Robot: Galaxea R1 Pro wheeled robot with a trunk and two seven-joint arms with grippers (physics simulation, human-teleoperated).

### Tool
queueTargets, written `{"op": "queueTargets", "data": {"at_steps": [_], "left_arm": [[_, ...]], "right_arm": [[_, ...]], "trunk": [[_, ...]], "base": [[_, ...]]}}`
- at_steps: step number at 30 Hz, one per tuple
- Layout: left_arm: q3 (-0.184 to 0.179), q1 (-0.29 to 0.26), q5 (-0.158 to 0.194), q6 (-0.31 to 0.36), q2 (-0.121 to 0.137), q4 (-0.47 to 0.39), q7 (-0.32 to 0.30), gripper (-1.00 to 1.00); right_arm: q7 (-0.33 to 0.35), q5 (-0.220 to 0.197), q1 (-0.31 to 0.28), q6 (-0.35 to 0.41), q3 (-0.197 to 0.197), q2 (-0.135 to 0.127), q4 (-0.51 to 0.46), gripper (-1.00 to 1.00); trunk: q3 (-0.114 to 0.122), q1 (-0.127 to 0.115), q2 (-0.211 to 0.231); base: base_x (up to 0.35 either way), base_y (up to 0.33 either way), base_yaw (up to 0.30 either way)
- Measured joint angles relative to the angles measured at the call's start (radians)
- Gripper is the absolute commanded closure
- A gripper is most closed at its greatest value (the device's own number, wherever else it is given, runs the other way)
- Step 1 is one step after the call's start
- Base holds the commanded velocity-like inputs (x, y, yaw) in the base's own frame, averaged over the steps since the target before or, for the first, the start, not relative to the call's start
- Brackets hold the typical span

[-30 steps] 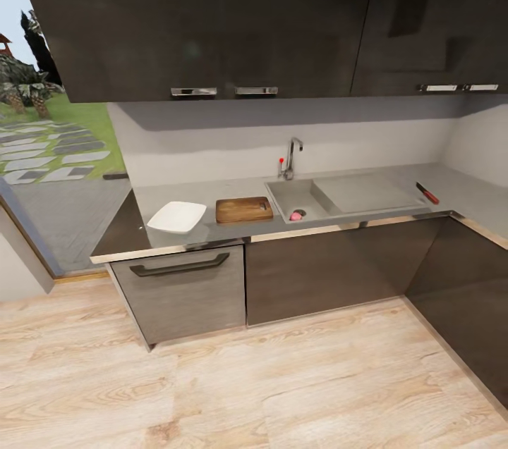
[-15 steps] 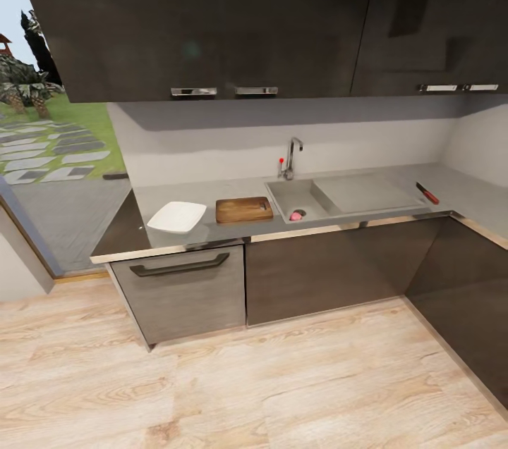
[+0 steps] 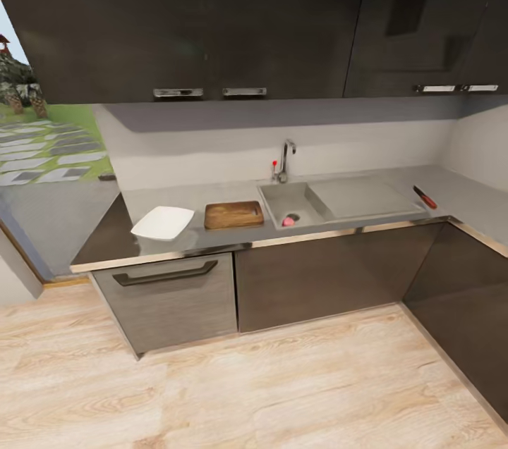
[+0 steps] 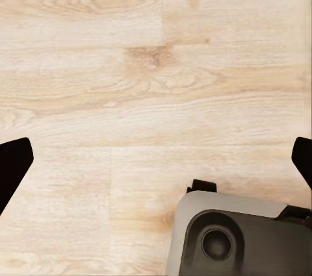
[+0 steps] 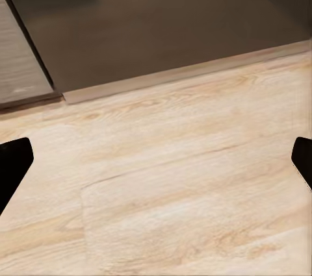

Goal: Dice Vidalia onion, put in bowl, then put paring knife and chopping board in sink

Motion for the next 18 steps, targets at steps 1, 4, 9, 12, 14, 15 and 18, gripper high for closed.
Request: {"op": "queueTargets", "data": {"at_steps": [1, 4, 9, 12, 14, 15, 18], "left_arm": [[0.0, 0.0, 0.0, 0.0, 0.0, 0.0, 0.0, -1.0], [0.0, 0.0, 0.0, 0.0, 0.0, 0.0, 0.0, -1.0], [0.0, 0.0, 0.0, 0.0, 0.0, 0.0, 0.0, -1.0], [0.0, 0.0, 0.0, 0.0, 0.0, 0.0, 0.0, -1.0], [0.0, 0.0, 0.0, 0.0, 0.0, 0.0, 0.0, -1.0], [0.0, 0.0, 0.0, 0.0, 0.0, 0.0, 0.0, -1.0], [0.0, 0.0, 0.0, 0.0, 0.0, 0.0, 0.0, -1.0]], "right_arm": [[0.0, 0.0, 0.0, 0.0, 0.0, 0.001, 0.0, -1.0], [0.0, 0.0, 0.0, 0.001, 0.0, 0.002, 0.0, -1.0], [0.0, 0.0, 0.0, 0.0, 0.0, 0.002, 0.0, -1.0], [0.0, 0.0, 0.0, -0.002, 0.0, 0.002, 0.0, -1.0], [0.0, 0.0, 0.0, -0.003, 0.0, 0.001, 0.0, -1.0], [0.0, 0.0, 0.0, -0.003, 0.0, 0.001, 0.0, -1.0], [0.0, 0.0, 0.0, -0.004, 0.001, 0.002, 0.0, -1.0]], "trunk": [[0.0, 0.0, 0.0], [0.0, 0.0, 0.0], [0.0, 0.0, 0.0], [0.0, 0.0, 0.0], [0.0, 0.0, 0.0], [0.0, 0.0, 0.0], [0.0, 0.0, 0.0]], "base": [[0.208, -0.238, 0.0], [0.209, -0.241, 0.0], [0.171, -0.262, 0.0], [0.063, -0.301, 0.0], [0.026, -0.314, 0.0], [0.018, -0.316, 0.0], [0.009, -0.32, 0.0]]}}
